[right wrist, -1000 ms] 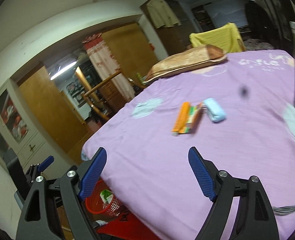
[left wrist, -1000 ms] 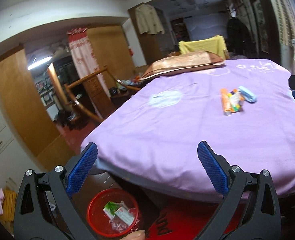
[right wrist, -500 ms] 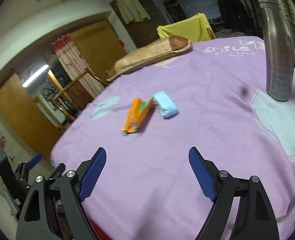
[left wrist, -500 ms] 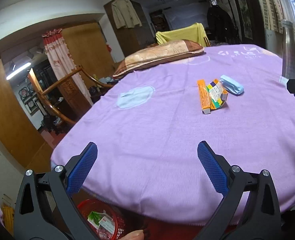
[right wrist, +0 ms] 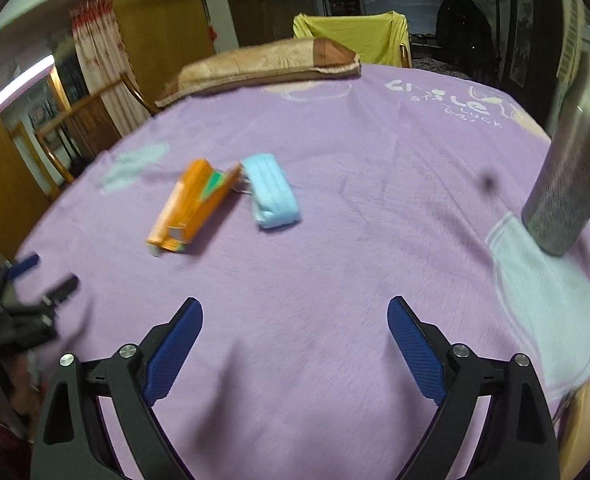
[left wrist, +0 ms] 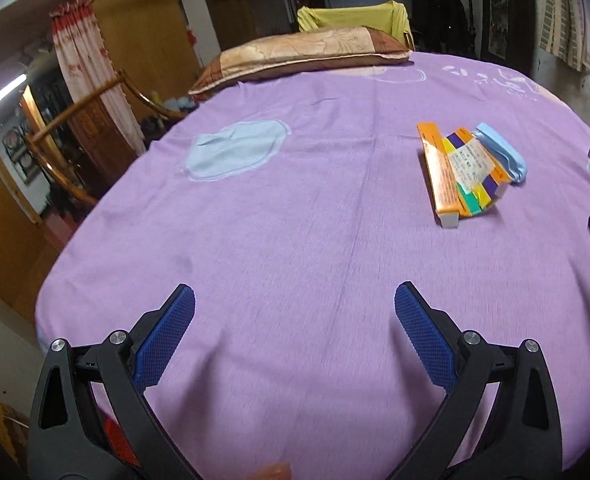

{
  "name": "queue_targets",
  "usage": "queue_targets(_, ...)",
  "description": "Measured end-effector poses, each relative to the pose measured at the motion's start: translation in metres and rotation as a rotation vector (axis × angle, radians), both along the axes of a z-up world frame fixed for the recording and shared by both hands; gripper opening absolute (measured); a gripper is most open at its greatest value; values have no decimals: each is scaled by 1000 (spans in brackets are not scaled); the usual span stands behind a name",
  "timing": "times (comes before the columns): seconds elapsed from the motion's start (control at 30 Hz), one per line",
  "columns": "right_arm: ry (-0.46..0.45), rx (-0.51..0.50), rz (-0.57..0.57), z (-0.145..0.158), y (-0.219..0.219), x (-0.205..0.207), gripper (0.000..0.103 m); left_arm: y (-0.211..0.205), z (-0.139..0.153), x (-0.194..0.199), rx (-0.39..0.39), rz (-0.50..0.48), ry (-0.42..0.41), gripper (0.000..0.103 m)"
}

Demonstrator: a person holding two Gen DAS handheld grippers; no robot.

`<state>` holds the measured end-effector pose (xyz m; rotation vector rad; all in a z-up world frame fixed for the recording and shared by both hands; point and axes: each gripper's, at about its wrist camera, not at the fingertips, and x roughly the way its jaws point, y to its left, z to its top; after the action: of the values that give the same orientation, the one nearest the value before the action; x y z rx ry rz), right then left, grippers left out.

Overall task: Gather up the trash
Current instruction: 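Return both tools to the bed toward the orange box and blue mask, then position the left tool around the orange box while the right tool approaches the blue mask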

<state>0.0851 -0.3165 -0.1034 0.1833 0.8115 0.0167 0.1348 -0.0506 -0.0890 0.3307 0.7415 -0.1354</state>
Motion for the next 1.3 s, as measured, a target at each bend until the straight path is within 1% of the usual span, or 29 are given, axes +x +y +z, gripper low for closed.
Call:
queue_targets(0.13,33,-47,-30,-10,-7,16,94,-12,1,20,-1,-17,33,96)
queue_targets(0.17,48,-40,-37,-12,-9,19,95,-16,2,22,-4,-25,39,96)
queue_targets(0.2,60,-19,-37,-13,-12,18,95,-21,5,24,-10,-38,43,96)
queue_targets(0.27,90,62,-41,-21,-24,22,95,-32,11,27,-30,-72,48,96)
queue_targets(0.33,88,103,-47,-23,-30,21,98,-49,17,28,-60,-124,53,96)
queue_targets(0.37,89,108,-48,-23,-31,20,98,-58,20,30,-72,-150,57,96)
queue_targets(0.4,91,102,-48,-23,-30,20,98,-69,23,32,-89,-184,62,96)
queue_targets(0.53,110,54,-41,-24,-23,20,98,-104,27,44,-117,-246,79,96)
queue_targets(0.6,117,39,-36,-23,-21,23,98,-120,24,55,-128,-279,120,96)
queue_targets(0.67,124,21,-31,-23,-19,23,99,-131,16,69,-123,-280,165,96)
queue_targets(0.73,133,-1,-27,-24,-15,25,99,-137,5,82,-98,-254,197,97)
queue_targets(0.83,143,-30,-23,-25,-11,26,99,-128,-8,101,-41,-204,208,97)
queue_targets(0.9,147,-38,-22,-25,-10,26,99,-111,-8,108,-32,-166,189,97)
queue_targets(0.97,147,-39,-21,-25,-11,26,99,-84,-4,116,-43,-107,170,97)
queue_targets(1.07,153,-54,-22,-25,-9,27,99,-47,4,128,-77,-31,151,96)
queue_targets(1.13,161,-75,-22,-26,-6,28,99,-29,7,138,-108,15,165,96)
queue_targets(1.2,167,-91,-22,-27,-4,28,99,-19,4,151,-158,32,205,96)
queue_targets(1.3,167,-88,-22,-27,-3,29,99,-13,-6,161,-244,25,271,96)
